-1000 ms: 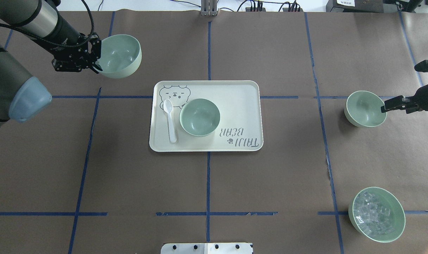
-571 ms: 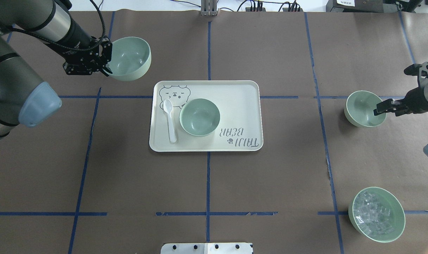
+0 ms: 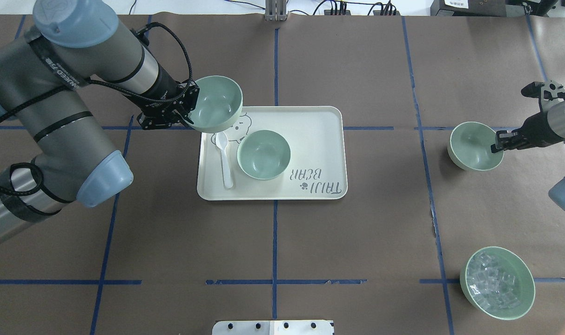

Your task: Stack green bowls together

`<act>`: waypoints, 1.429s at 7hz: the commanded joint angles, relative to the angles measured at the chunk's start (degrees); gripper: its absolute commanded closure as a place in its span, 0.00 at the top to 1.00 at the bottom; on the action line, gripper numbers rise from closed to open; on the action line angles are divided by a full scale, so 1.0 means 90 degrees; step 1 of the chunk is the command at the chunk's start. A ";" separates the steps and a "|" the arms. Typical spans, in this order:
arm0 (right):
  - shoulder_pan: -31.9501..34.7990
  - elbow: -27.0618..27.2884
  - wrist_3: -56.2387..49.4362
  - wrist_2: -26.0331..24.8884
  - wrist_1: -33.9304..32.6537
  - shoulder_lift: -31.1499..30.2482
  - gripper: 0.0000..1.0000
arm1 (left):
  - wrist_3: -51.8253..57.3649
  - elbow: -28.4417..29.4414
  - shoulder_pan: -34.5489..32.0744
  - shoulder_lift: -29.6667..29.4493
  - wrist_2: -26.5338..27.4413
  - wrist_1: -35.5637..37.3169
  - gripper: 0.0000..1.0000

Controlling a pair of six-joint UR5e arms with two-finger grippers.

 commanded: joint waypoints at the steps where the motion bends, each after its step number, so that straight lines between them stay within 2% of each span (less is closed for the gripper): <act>1: 0.0409 0.0047 0.0066 0.0696 -0.0081 0.0229 0.00 | -0.0263 0.0069 0.0381 -0.0144 0.0250 -0.0025 0.00; 2: 0.0615 0.0047 0.0066 0.0981 -0.0081 0.0299 0.00 | -0.0303 0.0350 0.0654 -0.0357 0.0600 -0.0035 0.00; 4: 0.0734 0.0047 0.0086 0.1189 -0.0091 0.0455 0.00 | -0.0478 0.0713 0.1123 -0.0437 0.1020 -0.0501 0.00; 8: 0.0783 0.0222 0.0281 0.1345 -0.0081 0.0563 0.00 | -0.0489 0.1162 0.1282 -0.0447 0.1062 -0.1088 0.00; 9: 0.0783 0.0271 0.0291 0.1345 -0.0081 0.0563 0.00 | -0.0808 0.1395 0.1282 -0.0534 0.1062 -0.1399 0.00; 10: 0.0773 0.0330 0.0358 0.1345 -0.0081 0.0563 0.00 | -0.0937 0.1533 0.1282 -0.0564 0.1062 -0.1654 0.62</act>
